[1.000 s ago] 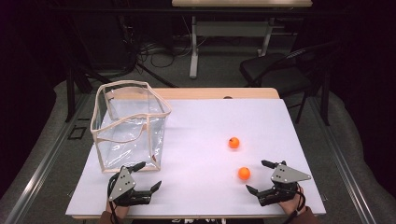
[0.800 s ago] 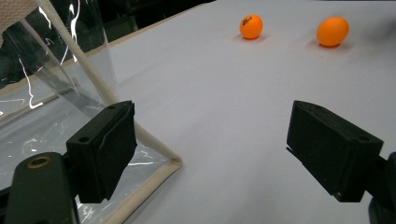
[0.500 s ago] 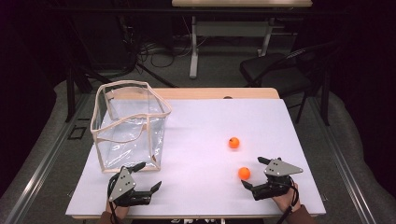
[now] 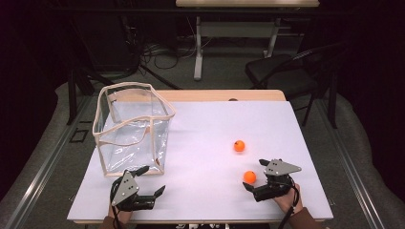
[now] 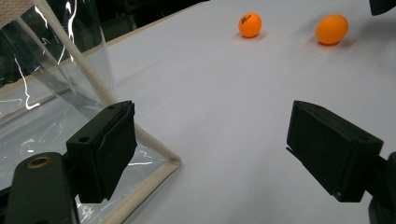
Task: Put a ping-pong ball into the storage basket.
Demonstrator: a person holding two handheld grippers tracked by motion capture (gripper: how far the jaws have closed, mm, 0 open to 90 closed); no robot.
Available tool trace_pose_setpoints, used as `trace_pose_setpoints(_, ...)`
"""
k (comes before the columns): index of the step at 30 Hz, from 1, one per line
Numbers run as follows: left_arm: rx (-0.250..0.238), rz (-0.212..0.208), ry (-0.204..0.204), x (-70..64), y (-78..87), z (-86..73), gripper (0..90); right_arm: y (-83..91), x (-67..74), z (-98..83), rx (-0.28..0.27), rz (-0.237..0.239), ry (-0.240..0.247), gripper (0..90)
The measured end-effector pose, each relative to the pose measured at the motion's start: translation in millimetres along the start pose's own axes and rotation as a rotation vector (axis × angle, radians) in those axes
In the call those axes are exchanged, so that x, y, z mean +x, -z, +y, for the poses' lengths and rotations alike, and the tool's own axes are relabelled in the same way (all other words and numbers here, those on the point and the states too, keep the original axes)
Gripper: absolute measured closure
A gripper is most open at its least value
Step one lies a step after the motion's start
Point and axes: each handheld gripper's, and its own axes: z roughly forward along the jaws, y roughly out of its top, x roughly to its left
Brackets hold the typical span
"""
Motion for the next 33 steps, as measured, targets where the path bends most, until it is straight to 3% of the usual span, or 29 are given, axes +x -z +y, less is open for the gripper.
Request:
trace_pose_setpoints(13,0.002,-0.006,-0.001,0.5,-1.5,0.1,15.9,-16.5,-6.1,-4.0,0.045,0.009,-0.014,0.0)
trace_pose_setpoints(24,0.005,-0.012,-0.005,0.8,-3.6,0.6,15.9,-20.1,-6.9,-6.9,0.058,0.013,-0.025,0.0)
trace_pose_setpoints(33,0.005,-0.008,-0.003,1.2,-2.7,0.6,15.9,-24.9,-1.2,-10.4,0.121,-0.012,-0.014,20.4)
